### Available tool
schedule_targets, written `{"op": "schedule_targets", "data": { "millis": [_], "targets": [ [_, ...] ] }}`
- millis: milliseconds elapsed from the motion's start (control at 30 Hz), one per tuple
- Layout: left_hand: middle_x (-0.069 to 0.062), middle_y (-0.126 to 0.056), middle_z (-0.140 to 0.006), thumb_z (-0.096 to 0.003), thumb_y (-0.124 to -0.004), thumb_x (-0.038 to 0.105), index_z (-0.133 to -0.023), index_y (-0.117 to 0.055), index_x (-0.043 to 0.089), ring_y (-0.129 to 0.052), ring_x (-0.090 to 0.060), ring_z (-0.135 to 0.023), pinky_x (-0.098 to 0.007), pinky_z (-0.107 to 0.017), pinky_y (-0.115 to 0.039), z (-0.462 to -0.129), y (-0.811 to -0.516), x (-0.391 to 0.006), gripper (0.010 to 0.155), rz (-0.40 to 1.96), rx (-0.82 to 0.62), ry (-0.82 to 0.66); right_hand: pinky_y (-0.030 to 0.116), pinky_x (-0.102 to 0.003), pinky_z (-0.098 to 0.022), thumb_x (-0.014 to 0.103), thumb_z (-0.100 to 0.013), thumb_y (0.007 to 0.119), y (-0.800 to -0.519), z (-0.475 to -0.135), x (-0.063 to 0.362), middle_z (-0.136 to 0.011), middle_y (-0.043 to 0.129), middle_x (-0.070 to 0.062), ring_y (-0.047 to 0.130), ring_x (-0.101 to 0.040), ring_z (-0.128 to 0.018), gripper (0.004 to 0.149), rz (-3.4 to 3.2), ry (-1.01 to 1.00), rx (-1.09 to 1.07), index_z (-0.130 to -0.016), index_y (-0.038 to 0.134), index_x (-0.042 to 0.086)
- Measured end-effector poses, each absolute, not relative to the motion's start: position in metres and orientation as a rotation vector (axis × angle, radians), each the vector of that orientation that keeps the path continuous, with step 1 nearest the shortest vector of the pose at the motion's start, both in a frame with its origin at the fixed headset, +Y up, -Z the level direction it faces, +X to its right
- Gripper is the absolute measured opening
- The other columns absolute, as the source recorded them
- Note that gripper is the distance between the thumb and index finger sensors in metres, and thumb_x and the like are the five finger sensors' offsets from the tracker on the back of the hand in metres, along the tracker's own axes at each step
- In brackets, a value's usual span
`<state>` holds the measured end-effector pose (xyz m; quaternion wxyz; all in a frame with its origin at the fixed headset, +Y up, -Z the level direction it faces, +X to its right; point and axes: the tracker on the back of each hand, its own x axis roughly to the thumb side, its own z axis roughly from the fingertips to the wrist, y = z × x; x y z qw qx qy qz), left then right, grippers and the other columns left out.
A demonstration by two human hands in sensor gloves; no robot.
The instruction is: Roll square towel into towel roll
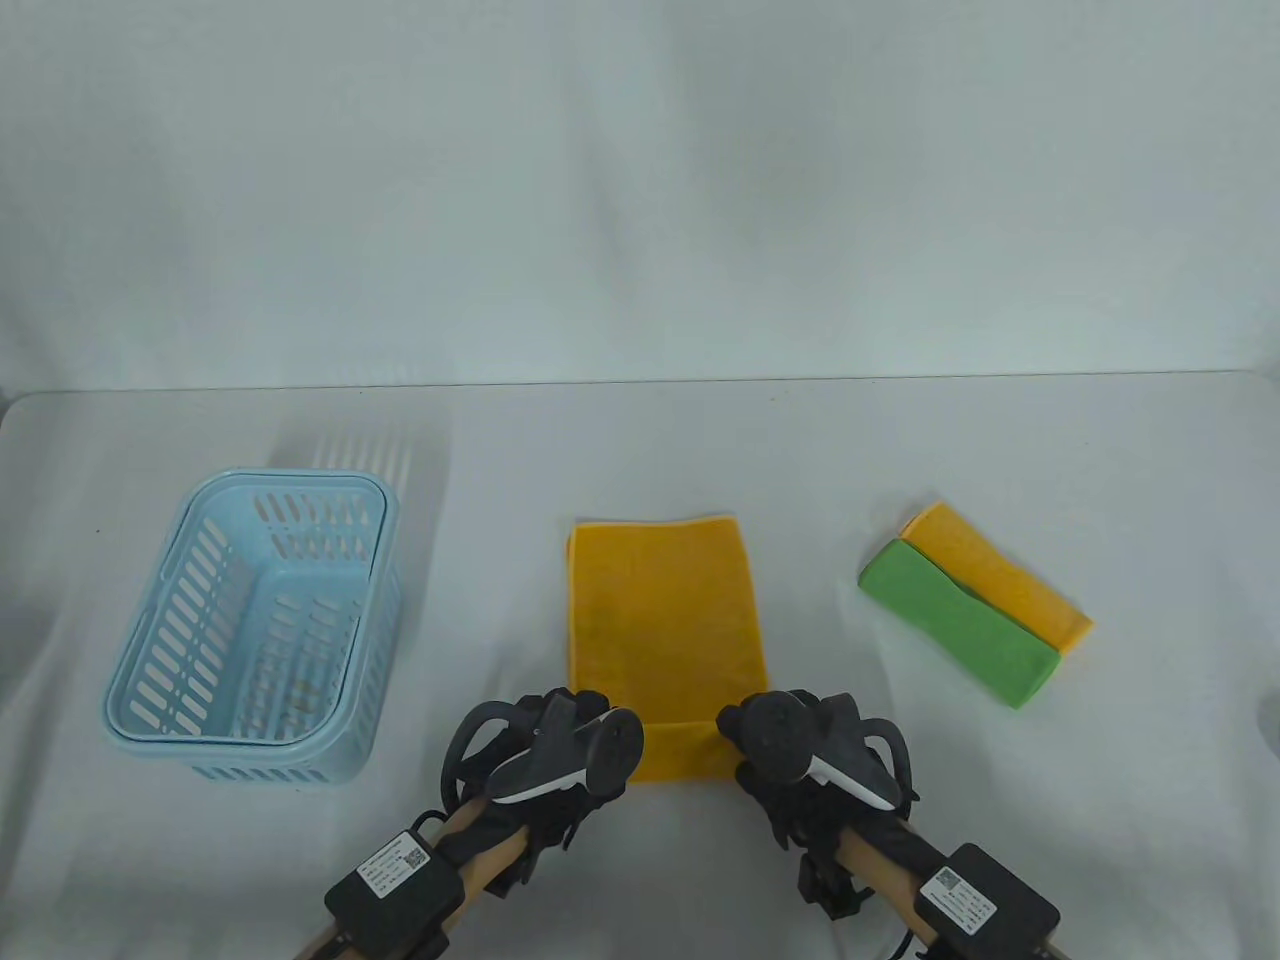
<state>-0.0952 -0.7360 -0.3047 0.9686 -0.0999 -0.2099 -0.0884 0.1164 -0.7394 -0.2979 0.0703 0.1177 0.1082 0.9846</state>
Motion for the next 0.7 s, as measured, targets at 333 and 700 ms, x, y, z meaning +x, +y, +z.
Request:
{"op": "schedule_targets", "data": {
  "millis": [333,700],
  "targets": [
    [0.005,-0.056,-0.108,-0.0326,-0.079,0.057,-0.102,-0.048,0.034,-0.073,-0.022,-0.097,-0.047,-0.074,-0.066,-0.309,-0.756,-0.098,0.079,-0.22,-0.244,-0.39,0.051,-0.058,-0.072,0.049,-0.031,0.082,-0.761,-0.303,0.117,-0.106,0.052,0.007,0.059,-0.028,-0.099,0.075,3.04,0.373,0.351,-0.097,0.049,0.035],
    [0.006,-0.053,-0.108,-0.037,-0.077,0.05,-0.103,-0.044,0.034,-0.071,-0.02,-0.096,-0.045,-0.075,-0.065,-0.312,-0.758,-0.101,0.075,-0.216,-0.255,-0.377,0.057,-0.056,-0.069,0.038,-0.038,0.075,-0.759,-0.306,0.119,-0.101,0.064,0.009,0.068,-0.028,-0.095,0.054,3.01,0.247,0.306,-0.091,0.063,0.035]
  ]
}}
